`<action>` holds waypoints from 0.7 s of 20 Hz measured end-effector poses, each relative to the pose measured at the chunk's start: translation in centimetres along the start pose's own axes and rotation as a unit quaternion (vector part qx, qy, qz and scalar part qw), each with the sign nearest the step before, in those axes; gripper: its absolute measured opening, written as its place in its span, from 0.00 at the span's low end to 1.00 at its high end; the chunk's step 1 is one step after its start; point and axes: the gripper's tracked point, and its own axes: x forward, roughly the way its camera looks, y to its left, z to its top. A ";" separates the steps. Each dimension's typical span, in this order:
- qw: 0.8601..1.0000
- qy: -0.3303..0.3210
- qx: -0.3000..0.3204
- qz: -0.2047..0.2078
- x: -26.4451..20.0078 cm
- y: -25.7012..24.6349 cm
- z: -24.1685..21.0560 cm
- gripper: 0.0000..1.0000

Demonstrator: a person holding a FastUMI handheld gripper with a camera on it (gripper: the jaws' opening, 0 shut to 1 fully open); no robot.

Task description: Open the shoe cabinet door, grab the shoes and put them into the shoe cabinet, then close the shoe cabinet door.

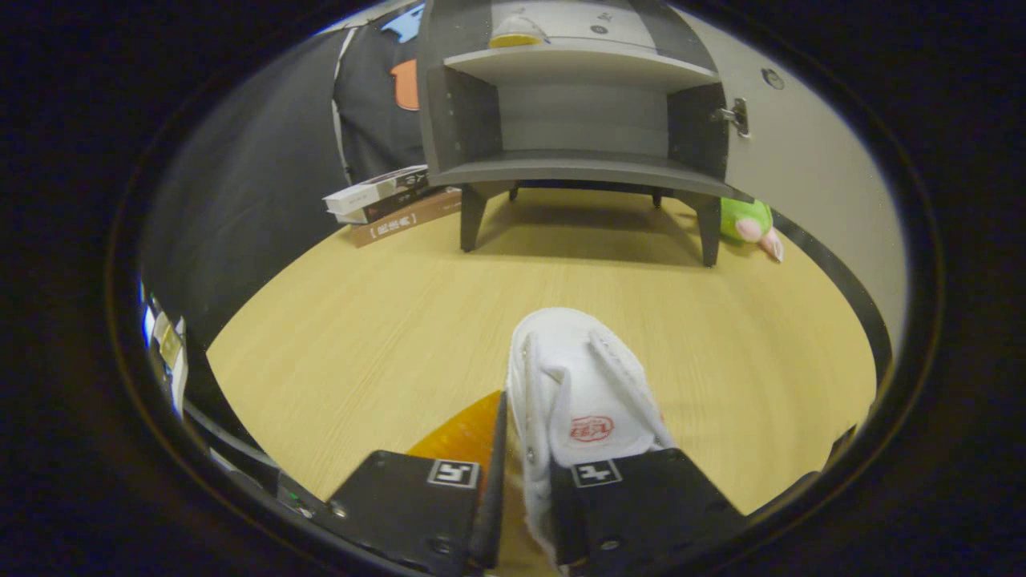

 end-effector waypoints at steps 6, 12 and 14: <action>1.000 -0.002 -0.021 -0.001 -1.8 0.3 1.5 0.13; 0.998 -0.064 -0.008 -0.013 -6.7 0.1 10.1 0.13; 0.995 -0.098 -0.007 -0.017 -8.7 -0.1 14.4 0.14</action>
